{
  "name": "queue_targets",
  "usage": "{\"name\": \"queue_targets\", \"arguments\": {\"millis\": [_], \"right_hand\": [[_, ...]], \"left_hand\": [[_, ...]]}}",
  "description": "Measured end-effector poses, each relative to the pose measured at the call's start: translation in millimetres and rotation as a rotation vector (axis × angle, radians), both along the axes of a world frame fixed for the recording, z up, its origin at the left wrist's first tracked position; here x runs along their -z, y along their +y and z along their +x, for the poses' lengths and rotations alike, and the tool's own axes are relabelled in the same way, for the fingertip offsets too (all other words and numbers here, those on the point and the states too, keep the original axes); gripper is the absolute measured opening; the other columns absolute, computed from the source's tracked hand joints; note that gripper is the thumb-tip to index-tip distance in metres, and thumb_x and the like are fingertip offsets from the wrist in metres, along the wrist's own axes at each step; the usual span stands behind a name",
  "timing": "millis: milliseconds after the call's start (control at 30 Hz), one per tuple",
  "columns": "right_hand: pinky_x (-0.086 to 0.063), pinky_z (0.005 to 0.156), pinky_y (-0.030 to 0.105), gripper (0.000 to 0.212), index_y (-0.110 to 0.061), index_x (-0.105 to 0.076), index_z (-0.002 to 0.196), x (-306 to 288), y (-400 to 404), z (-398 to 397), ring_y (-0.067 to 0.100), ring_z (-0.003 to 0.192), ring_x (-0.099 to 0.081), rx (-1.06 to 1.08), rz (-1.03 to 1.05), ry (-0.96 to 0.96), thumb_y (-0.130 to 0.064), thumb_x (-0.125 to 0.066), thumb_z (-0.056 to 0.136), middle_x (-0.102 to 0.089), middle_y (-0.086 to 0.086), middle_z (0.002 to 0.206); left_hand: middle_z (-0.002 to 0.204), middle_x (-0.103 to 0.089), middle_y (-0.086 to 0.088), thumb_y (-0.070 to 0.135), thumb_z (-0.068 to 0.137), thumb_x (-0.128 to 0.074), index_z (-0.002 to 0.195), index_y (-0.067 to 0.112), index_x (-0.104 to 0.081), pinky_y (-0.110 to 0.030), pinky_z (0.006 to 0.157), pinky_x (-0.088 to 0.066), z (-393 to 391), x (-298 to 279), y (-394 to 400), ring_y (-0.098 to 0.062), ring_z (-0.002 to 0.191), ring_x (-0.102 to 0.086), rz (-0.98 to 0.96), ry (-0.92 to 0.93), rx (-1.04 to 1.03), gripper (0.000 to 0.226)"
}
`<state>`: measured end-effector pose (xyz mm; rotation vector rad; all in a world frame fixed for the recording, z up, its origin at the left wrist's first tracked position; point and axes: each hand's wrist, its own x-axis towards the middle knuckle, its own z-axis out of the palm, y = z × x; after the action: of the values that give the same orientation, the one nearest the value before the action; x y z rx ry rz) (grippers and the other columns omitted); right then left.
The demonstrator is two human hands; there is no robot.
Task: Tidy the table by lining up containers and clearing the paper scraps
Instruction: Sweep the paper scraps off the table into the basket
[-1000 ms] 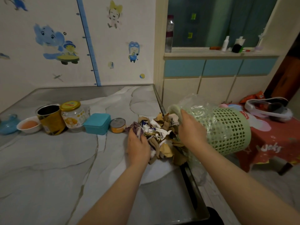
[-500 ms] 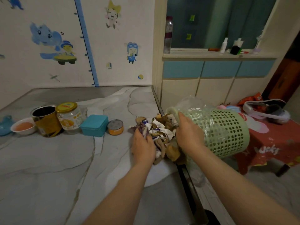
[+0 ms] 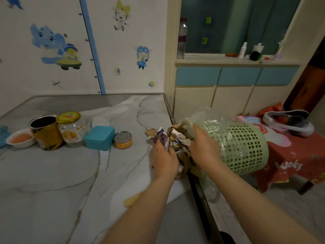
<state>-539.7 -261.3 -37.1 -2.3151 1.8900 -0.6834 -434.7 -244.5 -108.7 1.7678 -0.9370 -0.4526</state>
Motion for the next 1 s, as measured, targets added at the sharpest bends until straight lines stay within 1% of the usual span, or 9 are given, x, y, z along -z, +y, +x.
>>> {"name": "queue_targets", "arguments": {"millis": [367,533,600,667,733,833,867,933,1000], "right_hand": [[-0.042,0.072,0.034,0.052,-0.021,-0.032,0.146,4,-6,2,0.028,0.104,-0.061,-0.011,-0.022,-0.011,-0.013,-0.043,0.096,-0.054,0.005,0.133],[-0.049,0.078,0.039,0.051,-0.02,-0.033,0.146,7,-9,-1,0.028,0.104,-0.061,-0.015,-0.027,-0.038,-0.013,-0.043,0.096,-0.055,0.006,0.132],[-0.048,0.082,0.04,0.051,-0.021,-0.032,0.147,6,-10,-1,0.03,0.108,-0.059,-0.009,-0.014,-0.037,-0.015,-0.042,0.096,-0.054,0.006,0.135],[-0.047,0.084,0.04,0.054,-0.021,-0.031,0.147,5,-11,-1,0.031,0.112,-0.058,-0.006,0.004,-0.034,-0.013,-0.041,0.095,-0.052,0.007,0.138],[-0.048,0.085,0.04,0.054,-0.021,-0.032,0.147,5,-12,-1,0.032,0.112,-0.058,-0.007,0.018,-0.043,-0.012,-0.041,0.094,-0.052,0.008,0.138],[-0.049,0.082,0.04,0.052,-0.022,-0.035,0.144,6,-12,-3,0.031,0.109,-0.059,-0.006,0.01,-0.068,-0.012,-0.043,0.094,-0.054,0.007,0.135],[-0.049,0.083,0.04,0.052,-0.022,-0.036,0.144,6,-12,-3,0.03,0.108,-0.059,-0.006,0.008,-0.081,-0.013,-0.044,0.094,-0.054,0.006,0.135],[-0.05,0.083,0.04,0.053,-0.023,-0.036,0.145,8,-13,-4,0.029,0.107,-0.06,-0.001,0.006,-0.096,-0.011,-0.044,0.093,-0.056,0.004,0.133],[-0.05,0.082,0.038,0.055,-0.023,-0.035,0.146,8,-16,-6,0.028,0.108,-0.06,0.007,0.012,-0.103,-0.011,-0.045,0.093,-0.056,0.004,0.133]], "left_hand": [[0.12,-0.059,0.0,0.03,0.092,-0.043,0.133,0.029,-0.043,-0.047,0.093,-0.049,-7,-4,2,-0.023,0.109,-0.057,0.013,0.019,0.133,0.041],[0.116,-0.061,0.003,0.035,0.089,-0.039,0.13,0.036,-0.043,-0.046,0.088,-0.052,-10,-3,1,-0.022,0.104,-0.059,0.024,0.069,0.214,0.041],[0.113,-0.063,0.001,0.027,0.094,-0.041,0.131,0.033,-0.045,-0.037,0.081,-0.051,-10,-6,2,-0.022,0.099,-0.06,0.009,0.124,0.28,0.038],[0.109,-0.063,-0.001,0.019,0.097,-0.041,0.13,0.026,-0.047,-0.027,0.069,-0.044,-9,-9,4,-0.02,0.093,-0.058,-0.008,0.172,0.342,0.034],[0.103,-0.062,-0.002,0.015,0.097,-0.041,0.127,0.023,-0.049,-0.022,0.063,-0.041,-8,-10,5,-0.019,0.088,-0.057,-0.019,0.191,0.369,0.031],[0.101,-0.063,-0.003,0.014,0.098,-0.041,0.126,0.02,-0.05,-0.021,0.064,-0.043,-3,-13,4,-0.015,0.083,-0.058,-0.035,0.282,0.349,0.031],[0.106,-0.063,-0.002,0.015,0.098,-0.04,0.129,0.021,-0.049,-0.021,0.067,-0.044,1,-16,4,-0.013,0.087,-0.059,-0.039,0.313,0.329,0.032],[0.116,-0.061,-0.003,0.017,0.099,-0.041,0.133,0.021,-0.047,-0.023,0.073,-0.044,10,-20,2,-0.017,0.098,-0.058,-0.072,0.351,0.259,0.036],[0.119,-0.062,-0.008,0.017,0.098,-0.042,0.13,0.018,-0.052,-0.027,0.078,-0.046,24,-25,-3,-0.021,0.101,-0.059,-0.125,0.381,0.176,0.033]]}}
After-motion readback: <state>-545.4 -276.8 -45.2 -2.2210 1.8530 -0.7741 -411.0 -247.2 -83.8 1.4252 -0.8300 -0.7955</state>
